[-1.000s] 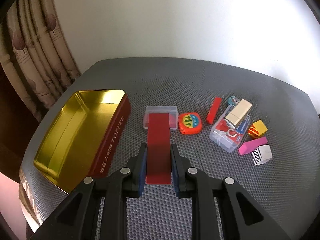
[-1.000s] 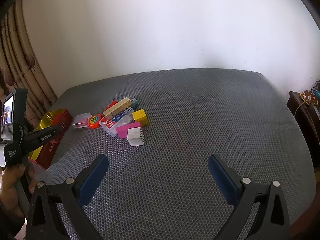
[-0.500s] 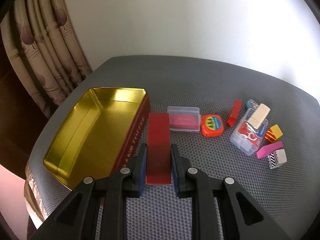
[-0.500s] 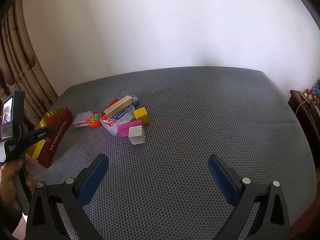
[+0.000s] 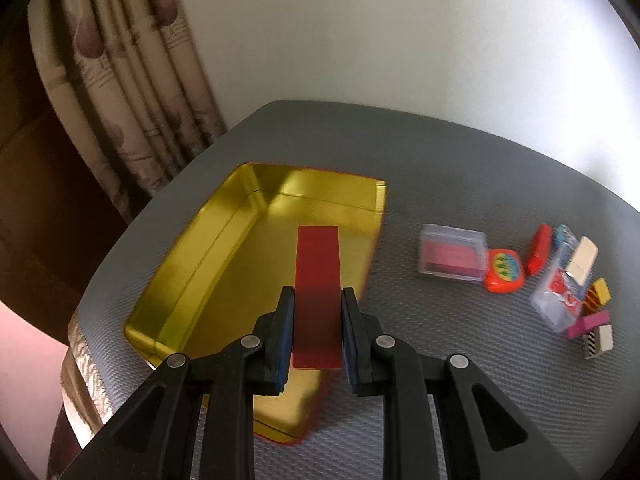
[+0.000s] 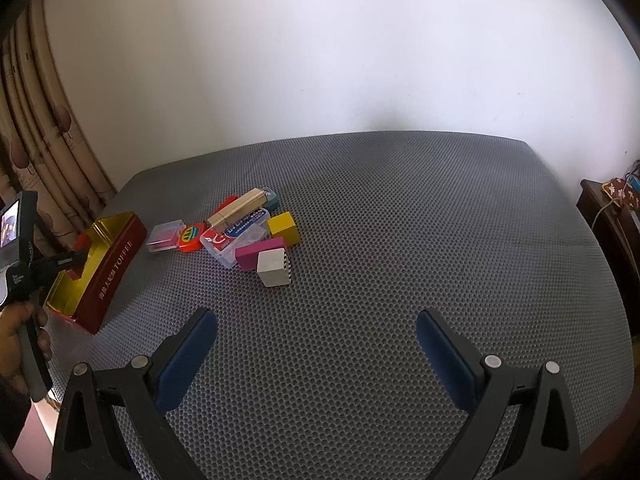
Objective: Organize rigid objects
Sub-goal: 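Carry the red block over the tin and release it inside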
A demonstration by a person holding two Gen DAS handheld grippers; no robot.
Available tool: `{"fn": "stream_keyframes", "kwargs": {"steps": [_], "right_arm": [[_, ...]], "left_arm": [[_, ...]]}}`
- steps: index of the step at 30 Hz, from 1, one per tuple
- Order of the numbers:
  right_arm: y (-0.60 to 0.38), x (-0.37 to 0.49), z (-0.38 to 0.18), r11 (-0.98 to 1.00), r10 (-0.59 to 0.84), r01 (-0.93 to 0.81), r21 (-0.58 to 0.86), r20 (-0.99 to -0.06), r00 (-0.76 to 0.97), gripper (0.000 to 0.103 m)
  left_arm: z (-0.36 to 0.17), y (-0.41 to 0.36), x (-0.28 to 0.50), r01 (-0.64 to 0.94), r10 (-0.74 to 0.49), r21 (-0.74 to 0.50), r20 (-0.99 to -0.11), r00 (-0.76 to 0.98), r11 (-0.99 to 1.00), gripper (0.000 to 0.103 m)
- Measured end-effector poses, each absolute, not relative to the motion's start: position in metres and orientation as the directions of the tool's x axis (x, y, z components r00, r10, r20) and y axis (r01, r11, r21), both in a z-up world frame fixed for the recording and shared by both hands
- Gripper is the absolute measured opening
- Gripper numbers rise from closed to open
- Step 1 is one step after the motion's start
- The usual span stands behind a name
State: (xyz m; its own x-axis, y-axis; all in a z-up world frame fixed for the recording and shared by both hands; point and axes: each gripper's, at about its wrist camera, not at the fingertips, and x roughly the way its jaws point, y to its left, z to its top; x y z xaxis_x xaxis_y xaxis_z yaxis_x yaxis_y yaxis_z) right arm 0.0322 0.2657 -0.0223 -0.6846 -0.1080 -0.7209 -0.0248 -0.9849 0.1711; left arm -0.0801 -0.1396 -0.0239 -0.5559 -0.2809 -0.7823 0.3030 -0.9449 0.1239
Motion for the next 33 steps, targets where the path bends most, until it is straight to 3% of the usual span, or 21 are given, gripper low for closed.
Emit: {"fn": "stream_keyframes", "kwargs": {"steps": [8, 27, 29, 31, 33], "right_arm": [[0.266, 0.034, -0.024, -0.986, -0.111, -0.018, 0.168, -0.724, -0.681, 0.102], [0.264, 0.027, -0.043, -0.99, -0.085, -0.032, 0.138, -0.762, -0.643, 0.102], [0.262, 0.026, -0.048, -0.991, -0.08, -0.03, 0.128, -0.77, -0.634, 0.102], [0.26, 0.026, -0.053, -0.993, -0.071, -0.026, 0.113, -0.775, -0.628, 0.102], [0.257, 0.026, -0.06, -0.995, -0.066, -0.02, 0.101, -0.776, -0.627, 0.102]], "left_arm": [[-0.046, -0.193, -0.068, 0.325, -0.23, 0.06, -0.826, -0.515, -0.944, 0.019], [-0.082, -0.241, -0.065, 0.346, -0.266, 0.107, -0.852, -0.452, -0.932, 0.02], [-0.082, -0.244, -0.065, 0.334, -0.255, 0.1, -0.85, -0.461, -0.937, 0.026], [-0.079, -0.244, -0.063, 0.326, -0.247, 0.091, -0.842, -0.479, -0.941, 0.047], [-0.073, -0.243, -0.059, 0.326, -0.25, 0.083, -0.823, -0.51, -0.942, 0.058]]}}
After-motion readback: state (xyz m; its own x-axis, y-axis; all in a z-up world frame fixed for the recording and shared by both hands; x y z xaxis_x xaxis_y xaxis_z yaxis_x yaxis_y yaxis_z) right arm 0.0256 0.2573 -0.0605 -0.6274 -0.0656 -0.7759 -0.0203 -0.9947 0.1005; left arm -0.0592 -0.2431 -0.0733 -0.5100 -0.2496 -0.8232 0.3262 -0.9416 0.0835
